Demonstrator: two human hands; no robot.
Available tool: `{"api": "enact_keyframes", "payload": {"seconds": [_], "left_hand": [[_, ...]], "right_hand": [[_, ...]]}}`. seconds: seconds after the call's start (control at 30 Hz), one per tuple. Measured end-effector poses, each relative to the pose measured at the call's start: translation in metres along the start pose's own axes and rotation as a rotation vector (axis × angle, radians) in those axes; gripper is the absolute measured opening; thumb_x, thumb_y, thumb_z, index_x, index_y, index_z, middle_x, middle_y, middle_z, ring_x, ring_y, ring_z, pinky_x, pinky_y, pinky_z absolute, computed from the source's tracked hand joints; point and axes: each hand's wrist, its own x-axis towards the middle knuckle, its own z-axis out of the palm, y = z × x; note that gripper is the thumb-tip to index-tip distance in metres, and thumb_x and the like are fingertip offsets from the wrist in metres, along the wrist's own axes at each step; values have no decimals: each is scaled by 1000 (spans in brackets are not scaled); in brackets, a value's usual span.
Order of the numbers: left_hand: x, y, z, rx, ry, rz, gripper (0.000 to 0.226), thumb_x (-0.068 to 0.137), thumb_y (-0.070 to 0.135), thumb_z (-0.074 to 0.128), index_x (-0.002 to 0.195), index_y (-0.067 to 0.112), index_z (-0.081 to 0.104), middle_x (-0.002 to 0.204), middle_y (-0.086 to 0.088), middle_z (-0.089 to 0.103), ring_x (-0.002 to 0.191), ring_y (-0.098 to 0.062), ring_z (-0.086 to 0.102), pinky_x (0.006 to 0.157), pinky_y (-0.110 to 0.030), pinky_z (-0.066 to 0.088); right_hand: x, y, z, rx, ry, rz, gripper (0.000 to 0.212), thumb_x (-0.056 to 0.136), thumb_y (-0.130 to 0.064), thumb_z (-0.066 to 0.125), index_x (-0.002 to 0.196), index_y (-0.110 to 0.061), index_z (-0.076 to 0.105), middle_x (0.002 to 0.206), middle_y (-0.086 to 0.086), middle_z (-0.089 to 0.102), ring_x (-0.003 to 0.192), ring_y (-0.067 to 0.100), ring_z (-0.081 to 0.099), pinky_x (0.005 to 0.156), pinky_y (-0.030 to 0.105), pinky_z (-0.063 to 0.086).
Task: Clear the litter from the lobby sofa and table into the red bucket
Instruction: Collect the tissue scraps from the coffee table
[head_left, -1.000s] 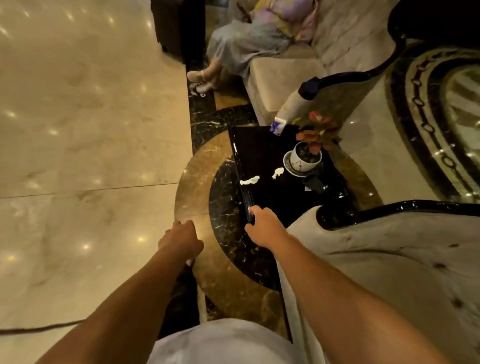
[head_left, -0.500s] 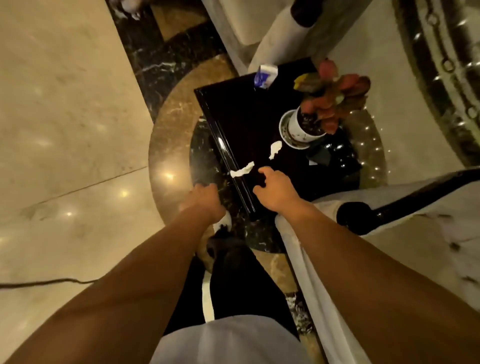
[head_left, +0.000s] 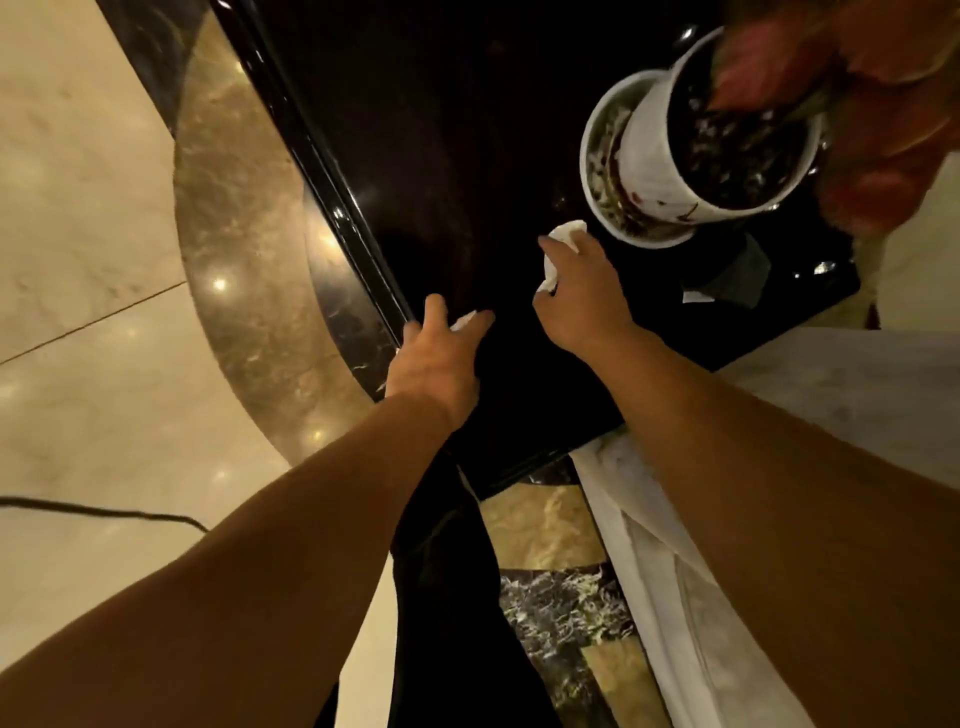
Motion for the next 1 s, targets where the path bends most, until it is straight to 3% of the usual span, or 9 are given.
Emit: {"api": "enact_keyframes", "payload": {"seconds": [0.13,0.27,0.4,0.5,0.63,0.7,0.77,0.9,1.0], "left_hand": [[25,1,11,121,109,93,44,78,12,58,119,24,51,115,-13,36,98,-37,45,69,-46,49],[35,3,6,161,83,103,19,76,6,55,93,12,60,111,-14,40,90,-39,51,67,-42,43],[36,10,-12,150,-11,48,23,74,6,57,97,9,61,107,-17,50,98,-42,50,77,-47,47],[35,25,-29,193,-81,27,25,74,7,58,98,9,64,105,-18,57,101,-43,54,87,-49,48],[21,63,-54,149,-123,-10,23,77,2,55,99,6,63,108,-21,56,97,-45,58,86,-50,52],[10,83,-66,185,-170,-7,25,79,1,53,103,5,61,112,-23,55,99,-46,58,87,-51,52],[-2,102,-75,216,-197,16,27,81,4,53,107,5,60,115,-24,56,102,-45,58,90,-49,51],[-37,130,-95,281,-193,95,26,82,10,55,107,5,61,112,-25,60,102,-44,60,86,-46,53],[-72,140,-108,332,-215,176,28,77,6,60,105,7,63,113,-21,59,101,-42,61,88,-46,54]], "right_hand": [[19,5,22,61,197,-63,48,84,0,57,131,-13,54,140,13,40,117,32,48,98,35,44],[15,11,19,243,194,14,19,86,-3,57,105,-4,62,110,17,57,96,31,58,84,37,48],[-10,40,0,290,185,178,18,93,-8,51,107,0,58,107,21,62,99,35,59,82,43,49],[-33,63,-16,310,103,319,21,95,-16,51,110,-2,56,112,21,63,106,37,59,78,35,45],[-63,75,-37,377,-19,421,22,95,-17,51,112,-4,56,116,18,64,109,35,60,81,27,43],[-83,72,-49,521,-53,486,23,93,-11,51,115,-5,54,115,21,64,107,38,62,92,35,51],[-108,67,-60,624,-70,525,28,90,-5,50,118,-6,51,116,24,63,106,41,63,91,48,54],[-162,55,-74,625,28,509,22,90,-1,46,110,-5,54,113,21,61,103,38,61,86,44,54],[-199,44,-82,621,113,532,15,95,-16,50,105,-6,53,113,19,63,106,33,60,83,34,46]]}}
